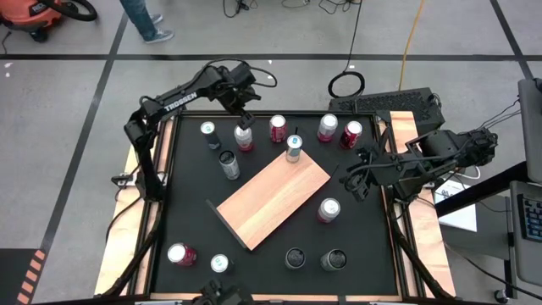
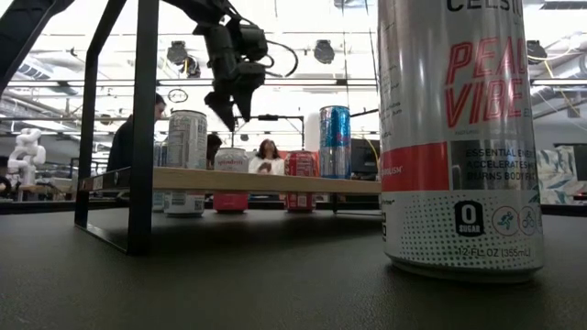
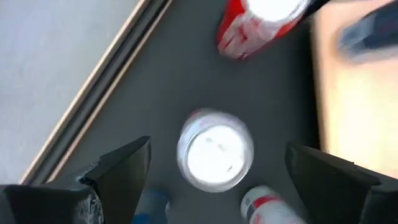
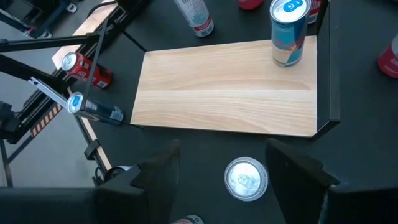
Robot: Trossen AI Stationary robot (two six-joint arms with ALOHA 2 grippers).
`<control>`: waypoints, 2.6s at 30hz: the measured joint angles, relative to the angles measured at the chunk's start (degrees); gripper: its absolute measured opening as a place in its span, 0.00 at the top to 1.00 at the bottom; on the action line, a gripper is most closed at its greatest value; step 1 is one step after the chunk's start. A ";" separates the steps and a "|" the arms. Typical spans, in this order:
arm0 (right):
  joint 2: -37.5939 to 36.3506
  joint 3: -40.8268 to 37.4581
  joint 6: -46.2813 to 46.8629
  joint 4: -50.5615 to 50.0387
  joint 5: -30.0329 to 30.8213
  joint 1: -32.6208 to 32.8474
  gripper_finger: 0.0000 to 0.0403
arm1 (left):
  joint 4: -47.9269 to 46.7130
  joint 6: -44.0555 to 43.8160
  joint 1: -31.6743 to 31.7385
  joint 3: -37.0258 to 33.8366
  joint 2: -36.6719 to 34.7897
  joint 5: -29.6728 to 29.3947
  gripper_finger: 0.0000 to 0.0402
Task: Place canned beverage on shelf
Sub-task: Put the top left pink soda can on the shelf
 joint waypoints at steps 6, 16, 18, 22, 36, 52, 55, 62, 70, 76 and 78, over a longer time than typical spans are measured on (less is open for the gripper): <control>0.00 0.00 0.65 0.00 0.00 0.00 0.47 | -2.74 -4.66 0.28 0.02 1.42 -0.96 0.09; 0.00 0.00 0.69 0.00 -0.01 0.00 0.47 | -2.19 -4.97 -0.40 0.04 2.73 -0.96 0.09; 0.00 0.00 0.68 0.00 0.00 0.00 0.47 | -2.01 -4.93 -0.51 0.02 3.35 -0.94 0.09; 0.00 0.00 0.73 0.00 -0.02 0.00 0.47 | -2.24 -3.63 -0.55 0.02 4.49 0.44 0.09; 0.00 0.00 0.65 0.00 -0.02 0.00 0.47 | -0.41 0.01 -0.93 -2.74 5.02 0.74 0.09; 0.00 0.00 -0.78 0.00 0.04 0.00 0.47 | 3.05 -1.33 -0.97 -8.52 5.02 0.51 0.09; 0.00 0.00 -0.78 0.00 0.04 0.01 0.47 | 3.17 -1.77 -0.98 -9.01 5.02 0.33 0.11; 0.00 0.00 -0.86 0.00 0.04 0.00 0.47 | 4.14 -1.95 -1.04 -9.01 5.02 0.55 0.25; 0.00 0.00 -1.00 0.00 1.30 0.02 0.47 | 3.30 -2.12 -1.41 -8.96 4.64 0.75 0.31; 0.00 0.00 -1.00 0.00 1.97 0.02 0.47 | 0.44 -4.80 -1.86 -8.09 2.31 1.31 0.31; 0.00 0.00 -1.00 0.02 3.16 0.02 0.47 | -0.64 -5.73 -2.17 -6.84 1.36 1.43 0.31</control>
